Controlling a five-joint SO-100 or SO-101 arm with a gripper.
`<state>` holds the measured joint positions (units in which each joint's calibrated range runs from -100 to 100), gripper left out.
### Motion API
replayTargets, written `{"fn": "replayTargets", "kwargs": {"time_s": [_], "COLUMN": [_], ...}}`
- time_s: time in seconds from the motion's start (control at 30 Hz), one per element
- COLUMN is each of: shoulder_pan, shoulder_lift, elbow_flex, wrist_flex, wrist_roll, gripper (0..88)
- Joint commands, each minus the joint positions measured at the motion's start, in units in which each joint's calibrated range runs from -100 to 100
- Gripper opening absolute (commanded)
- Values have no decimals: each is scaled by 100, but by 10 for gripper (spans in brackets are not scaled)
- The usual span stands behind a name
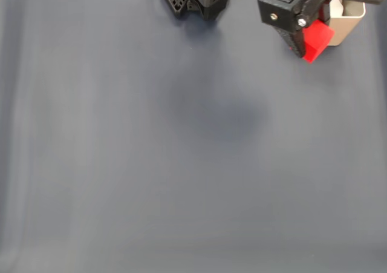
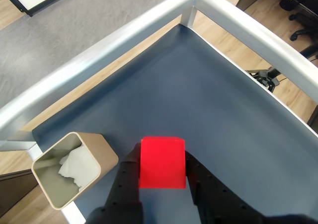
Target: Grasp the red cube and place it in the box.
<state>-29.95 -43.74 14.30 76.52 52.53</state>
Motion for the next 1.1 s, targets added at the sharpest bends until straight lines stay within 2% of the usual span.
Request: {"fn": "replayTargets", "kwargs": {"time_s": [0.0,1.07], "shoulder_pan": [-139,-1879], "shoulder_lift": [172,535], "elbow_flex": [-591,-746], "wrist_flex": [99,559], "wrist_roll": [-39,-39], "gripper": [2,2]}}
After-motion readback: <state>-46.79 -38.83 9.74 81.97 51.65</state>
